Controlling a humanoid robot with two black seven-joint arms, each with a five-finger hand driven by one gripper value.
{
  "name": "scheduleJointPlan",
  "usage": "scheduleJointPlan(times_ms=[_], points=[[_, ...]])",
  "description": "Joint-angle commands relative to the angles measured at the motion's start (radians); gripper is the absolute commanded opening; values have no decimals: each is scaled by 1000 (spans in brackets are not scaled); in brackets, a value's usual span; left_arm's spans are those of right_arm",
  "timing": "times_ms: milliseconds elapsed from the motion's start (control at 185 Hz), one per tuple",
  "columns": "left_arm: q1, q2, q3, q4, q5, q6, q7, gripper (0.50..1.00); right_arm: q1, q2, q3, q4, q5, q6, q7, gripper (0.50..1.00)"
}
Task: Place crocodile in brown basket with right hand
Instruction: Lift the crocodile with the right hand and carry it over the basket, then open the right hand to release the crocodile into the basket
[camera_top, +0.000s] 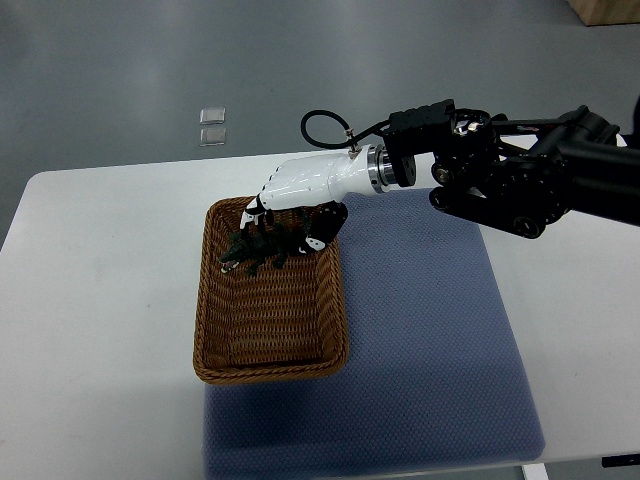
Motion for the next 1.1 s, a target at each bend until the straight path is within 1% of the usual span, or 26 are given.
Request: scheduleJointPlan(times_ms=[0, 248, 335, 459, 551, 599, 637, 664, 713, 826, 885, 993, 1096], points=[[0, 0, 0, 0, 0, 0, 0, 1000, -21, 13, -2, 0, -4, 0, 0, 637], [0, 0, -2, 0, 0, 0, 0, 1000, -51, 26, 0, 0, -4, 0, 0, 639], [0, 0, -2, 0, 0, 0, 1, 1000, -56, 27, 0, 0, -4, 0, 0, 650], [0, 0, -2, 0, 0, 0, 0, 1000, -58, 27, 0, 0, -2, 0, -2, 688], [0, 0, -2, 0, 0, 0, 0, 1000, -56, 26, 1, 0, -1, -1, -2, 750], [0, 0, -2, 0, 0, 0, 0, 1000, -56, 26, 1, 0, -2, -1, -2, 762], [0, 0, -2, 0, 0, 0, 0, 1000, -56, 24, 1, 0, -2, -1, -3, 795], [0, 0, -2, 0, 0, 0, 0, 1000, -56, 23, 3, 0, -1, -1, -3, 797], [0, 0, -2, 0, 0, 0, 0, 1000, -56, 21, 3, 0, -2, -1, -3, 817], [0, 0, -2, 0, 0, 0, 0, 1000, -56, 13, 8, 0, -1, -1, -3, 832], [0, 0, -2, 0, 0, 0, 1, 1000, -56, 9, 12, -1, 5, -1, -3, 850], [0, 0, -2, 0, 0, 0, 1, 1000, -55, -10, 35, -10, 10, -15, -11, 850], [0, 0, -2, 0, 0, 0, 0, 1000, -62, -45, 109, -23, 51, -8, -18, 850]])
